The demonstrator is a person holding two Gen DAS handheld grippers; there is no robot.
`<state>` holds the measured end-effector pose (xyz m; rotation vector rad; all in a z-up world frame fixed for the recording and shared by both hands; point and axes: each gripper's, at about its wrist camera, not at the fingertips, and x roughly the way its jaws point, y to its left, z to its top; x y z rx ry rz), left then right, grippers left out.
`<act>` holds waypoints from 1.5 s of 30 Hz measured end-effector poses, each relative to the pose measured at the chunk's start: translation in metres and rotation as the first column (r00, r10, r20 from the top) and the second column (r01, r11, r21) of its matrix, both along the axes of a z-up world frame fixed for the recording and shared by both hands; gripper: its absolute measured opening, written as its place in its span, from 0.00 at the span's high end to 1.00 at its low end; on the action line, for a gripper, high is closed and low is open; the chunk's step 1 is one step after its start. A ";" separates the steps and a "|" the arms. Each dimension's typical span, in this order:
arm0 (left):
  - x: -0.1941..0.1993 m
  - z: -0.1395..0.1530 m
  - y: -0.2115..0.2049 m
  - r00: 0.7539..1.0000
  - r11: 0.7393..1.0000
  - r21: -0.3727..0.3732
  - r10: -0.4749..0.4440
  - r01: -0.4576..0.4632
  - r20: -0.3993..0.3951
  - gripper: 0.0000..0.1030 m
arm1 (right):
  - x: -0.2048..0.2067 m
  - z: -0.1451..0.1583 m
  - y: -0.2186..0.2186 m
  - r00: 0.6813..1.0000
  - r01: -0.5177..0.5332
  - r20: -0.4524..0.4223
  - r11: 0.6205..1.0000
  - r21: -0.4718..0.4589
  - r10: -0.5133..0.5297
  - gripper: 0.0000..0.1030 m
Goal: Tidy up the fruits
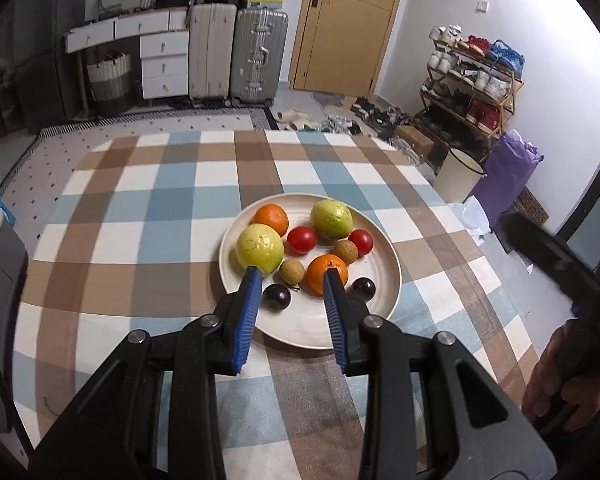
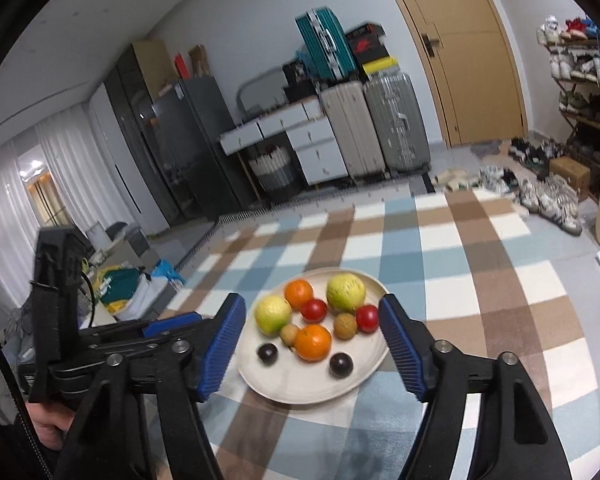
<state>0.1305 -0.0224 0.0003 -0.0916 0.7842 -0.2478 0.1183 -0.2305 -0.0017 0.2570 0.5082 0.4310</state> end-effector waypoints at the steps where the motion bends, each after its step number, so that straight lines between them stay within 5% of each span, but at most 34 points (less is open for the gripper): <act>1: -0.004 0.004 0.001 1.000 1.000 0.002 0.005 -0.005 0.011 0.73 | -0.006 0.004 -0.001 1.000 0.002 0.022 1.000 0.008 -0.002 0.18; 6: -0.026 0.024 0.010 0.996 0.999 0.013 0.029 -0.030 0.090 0.60 | -0.028 0.023 -0.001 0.993 -0.006 0.118 0.999 0.035 0.002 0.09; 8: -0.037 0.031 0.013 0.991 0.999 0.015 0.042 -0.045 0.130 0.35 | -0.037 0.028 0.000 0.989 -0.001 0.148 0.999 0.039 -0.005 0.05; 10: -0.051 0.041 0.016 0.979 0.998 0.008 0.055 -0.057 0.196 0.20 | -0.043 0.030 0.000 0.986 0.004 0.167 0.999 0.041 -0.011 0.02; 15: -0.083 0.056 0.019 0.942 0.994 0.025 0.091 -0.105 0.322 0.02 | -0.062 0.030 0.000 0.977 0.031 0.210 0.999 0.024 -0.035 0.01; 22: -0.127 0.063 0.017 0.881 0.987 0.040 0.120 -0.156 0.457 0.00 | -0.086 0.023 0.002 0.967 0.054 0.249 0.999 0.001 -0.052 0.01; 33: -0.166 0.029 0.015 0.835 0.974 0.070 0.148 -0.217 0.530 0.00 | -0.126 0.005 0.004 0.932 0.108 0.353 0.993 -0.049 -0.083 0.01; 45: -0.156 -0.022 0.036 0.832 0.955 0.091 0.195 -0.281 0.519 0.00 | -0.117 -0.030 0.006 0.937 0.187 0.318 0.976 -0.116 -0.142 0.01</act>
